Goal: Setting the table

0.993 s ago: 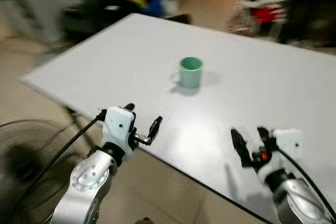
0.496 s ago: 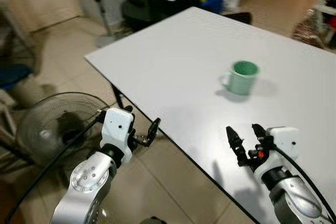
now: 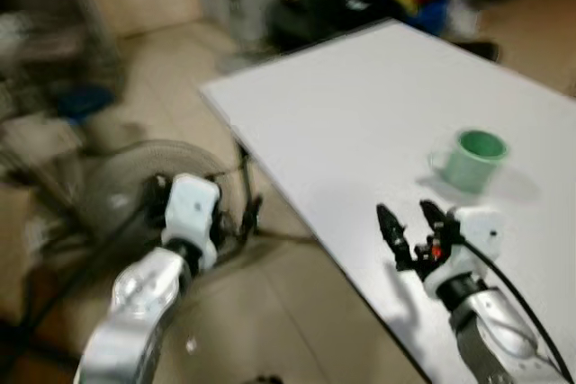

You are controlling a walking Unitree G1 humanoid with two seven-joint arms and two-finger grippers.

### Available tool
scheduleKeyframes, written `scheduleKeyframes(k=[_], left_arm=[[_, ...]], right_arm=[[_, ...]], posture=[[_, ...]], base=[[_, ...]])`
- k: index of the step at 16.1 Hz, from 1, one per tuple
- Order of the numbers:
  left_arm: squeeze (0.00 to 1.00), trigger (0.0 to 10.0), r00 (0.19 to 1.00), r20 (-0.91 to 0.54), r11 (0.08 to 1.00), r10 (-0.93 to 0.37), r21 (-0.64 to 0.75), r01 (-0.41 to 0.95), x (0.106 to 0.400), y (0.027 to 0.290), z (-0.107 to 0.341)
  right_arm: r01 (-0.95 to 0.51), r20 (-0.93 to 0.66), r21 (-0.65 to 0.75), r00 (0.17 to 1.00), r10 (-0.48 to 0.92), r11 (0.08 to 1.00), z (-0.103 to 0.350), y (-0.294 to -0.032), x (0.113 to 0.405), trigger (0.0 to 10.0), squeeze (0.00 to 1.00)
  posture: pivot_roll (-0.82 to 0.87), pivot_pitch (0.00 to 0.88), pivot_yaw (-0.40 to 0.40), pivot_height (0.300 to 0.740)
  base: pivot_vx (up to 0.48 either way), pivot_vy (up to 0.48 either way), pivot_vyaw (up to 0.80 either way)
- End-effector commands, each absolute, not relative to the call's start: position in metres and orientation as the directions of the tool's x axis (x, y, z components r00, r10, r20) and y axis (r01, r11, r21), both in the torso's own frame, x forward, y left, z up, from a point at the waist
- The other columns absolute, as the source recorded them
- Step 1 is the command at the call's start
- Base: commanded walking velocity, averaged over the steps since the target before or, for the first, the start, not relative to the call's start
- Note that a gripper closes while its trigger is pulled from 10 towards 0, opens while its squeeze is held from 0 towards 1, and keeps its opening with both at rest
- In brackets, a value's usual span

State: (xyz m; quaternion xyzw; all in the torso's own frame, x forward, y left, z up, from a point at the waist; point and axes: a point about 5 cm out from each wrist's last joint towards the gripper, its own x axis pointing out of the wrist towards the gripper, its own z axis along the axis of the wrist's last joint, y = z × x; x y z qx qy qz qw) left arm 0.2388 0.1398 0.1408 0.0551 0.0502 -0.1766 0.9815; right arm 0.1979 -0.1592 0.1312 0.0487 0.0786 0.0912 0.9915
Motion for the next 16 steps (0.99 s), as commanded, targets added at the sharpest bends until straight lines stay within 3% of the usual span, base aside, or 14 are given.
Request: scheduleKeyframes(k=[1, 3, 16], left_arm=[[0.0, 10.0, 0.938, -0.119, 0.934, -0.326, 0.113, 0.339, 0.2405, 0.1439, 0.1437], [0.0, 10.0, 0.939, -0.107, 0.935, -0.326, 0.106, 0.337, 0.2422, 0.143, 0.1456], [0.0, 10.0, 0.943, -0.122, 0.939, -0.31, 0.116, 0.324, 0.2354, 0.1421, 0.1429]], right_arm=[[-0.159, -0.142, 0.1, 0.975, 0.172, 0.982, 0.1318, -0.1608, 0.2004, 10.0, 0.0], [-0.142, -0.149, 0.107, 0.976, 0.157, 0.984, 0.1305, -0.1638, 0.2011, 10.0, 0.0], [-0.122, -0.171, 0.159, 0.974, 0.149, 0.98, 0.1278, -0.1649, 0.2057, 10.0, 0.0]], posture=[[0.08, 0.0, 0.075, 0.74], [0.09, 0.0, 0.063, 0.74], [0.11, 0.0, 0.027, 0.74]], base=[[0.0, 0.0, 0.8], [0.0, 0.0, 0.8], [0.0, 0.305, 0.0]])
